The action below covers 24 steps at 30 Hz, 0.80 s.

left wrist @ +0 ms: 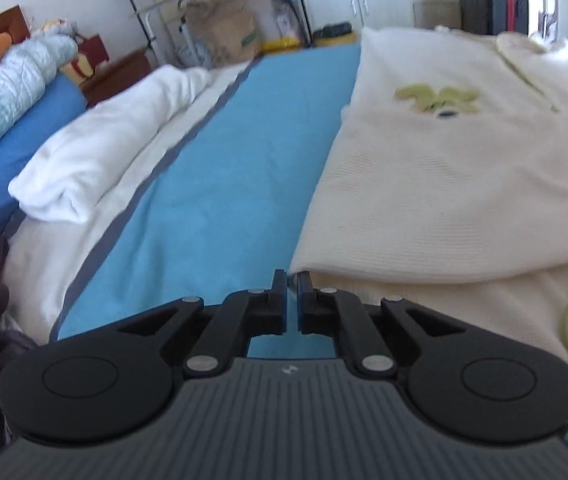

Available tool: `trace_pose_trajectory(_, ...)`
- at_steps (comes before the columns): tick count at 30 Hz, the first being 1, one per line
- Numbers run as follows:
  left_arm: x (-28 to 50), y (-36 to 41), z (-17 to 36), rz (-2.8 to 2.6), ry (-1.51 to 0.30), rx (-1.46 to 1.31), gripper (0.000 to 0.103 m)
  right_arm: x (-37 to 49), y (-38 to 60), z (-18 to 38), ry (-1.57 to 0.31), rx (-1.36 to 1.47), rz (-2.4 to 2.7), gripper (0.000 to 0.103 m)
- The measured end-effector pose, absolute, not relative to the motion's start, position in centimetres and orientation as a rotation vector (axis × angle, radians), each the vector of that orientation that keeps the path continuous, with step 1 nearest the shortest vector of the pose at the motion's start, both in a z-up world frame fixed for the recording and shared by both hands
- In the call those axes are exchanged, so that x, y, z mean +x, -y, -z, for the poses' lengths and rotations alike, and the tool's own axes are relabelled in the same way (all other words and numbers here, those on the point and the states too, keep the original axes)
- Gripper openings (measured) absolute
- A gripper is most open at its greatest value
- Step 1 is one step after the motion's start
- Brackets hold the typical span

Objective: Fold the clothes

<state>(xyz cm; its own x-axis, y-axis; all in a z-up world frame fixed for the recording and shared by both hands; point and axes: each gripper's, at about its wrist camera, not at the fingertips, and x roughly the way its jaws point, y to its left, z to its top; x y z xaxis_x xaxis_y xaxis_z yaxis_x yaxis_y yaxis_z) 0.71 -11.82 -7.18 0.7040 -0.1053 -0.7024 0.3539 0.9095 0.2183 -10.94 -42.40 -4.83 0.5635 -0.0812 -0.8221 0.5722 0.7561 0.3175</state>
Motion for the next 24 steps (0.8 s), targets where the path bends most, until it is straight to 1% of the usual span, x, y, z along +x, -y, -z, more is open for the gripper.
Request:
trace_pose_trajectory(1,0.9,11.8,7.1,0.264,-0.762,0.343,0.006,-10.9,42.3,4.8,-0.898,0.62,0.407,0.023)
trace_pose_trajectory(2,0.9,11.5,6.8,0.267,-0.757,0.318,0.009,-11.1,42.1,4.7,-0.894,0.621,0.395,0.029)
trace_pose_trajectory(3,0.9,11.3,6.4,0.27,-0.751,0.292,0.014,-11.3,42.0,4.7,-0.891,0.62,0.395,0.045)
trace_pose_trajectory(4,0.8,11.0,6.2,0.268,-0.739,0.266,0.017,-11.4,41.9,4.6,-0.888,0.618,0.4,0.054)
trace_pose_trajectory(6,0.6,10.4,5.8,0.28,-0.708,0.206,0.032,-11.5,42.0,4.7,-0.894,0.624,0.402,0.058)
trace_pose_trajectory(7,0.5,10.2,5.6,0.312,-0.693,0.167,0.035,-11.2,41.8,4.9,-0.913,0.622,0.38,0.059)
trace_pose_trajectory(9,0.3,10.1,5.3,0.383,-0.671,0.093,0.043,-10.4,41.4,5.5,-0.953,0.618,0.333,0.059)
trace_pose_trajectory(11,0.2,10.9,5.5,0.452,-0.674,0.057,0.046,-9.5,40.3,5.9,-0.993,0.562,0.288,0.058)
trace_pose_trajectory(12,0.2,11.4,5.7,0.469,-0.687,0.06,0.047,-8.9,39.2,6.0,-1.012,0.483,0.275,0.043)
trace_pose_trajectory(13,0.3,12.0,6.2,0.477,-0.711,0.076,0.047,-8.3,37.7,5.8,-1.029,0.361,0.26,0.01)
trace_pose_trajectory(15,0.7,13.3,7.5,0.467,-0.773,0.132,0.047,-7.9,35.3,5.2,-1.028,0.162,0.268,0.008)
trace_pose_trajectory(18,1.2,14.1,9.2,0.435,-0.868,0.24,0.049,-8.5,34.3,4.0,-1.005,0.012,0.381,0.007)
trace_pose_trajectory(19,1.0,14.0,9.3,0.438,-0.856,0.246,0.051,-8.8,34.7,3.7,-1.004,0.049,0.369,0.007)
trace_pose_trajectory(20,1.0,14.0,9.2,0.426,-0.861,0.256,0.057,-8.9,35.3,4.0,-1.025,0.101,0.353,0.008)
trace_pose_trajectory(21,1.1,14.0,9.3,0.406,-0.868,0.266,0.067,-9.0,36.0,4.3,-1.047,0.153,0.336,0.009)
trace_pose_trajectory(22,1.2,14.0,9.3,0.386,-0.875,0.275,0.071,-8.9,36.4,4.8,-1.066,0.166,0.356,0.018)
trace_pose_trajectory(23,1.4,14.0,9.4,0.377,-0.883,0.269,0.075,-8.9,36.8,5.4,-1.084,0.178,0.378,0.022)
trace_pose_trajectory(24,1.5,13.8,9.3,0.376,-0.892,0.252,0.075,-9.1,37.1,5.4,-1.07,0.178,0.415,0.032)
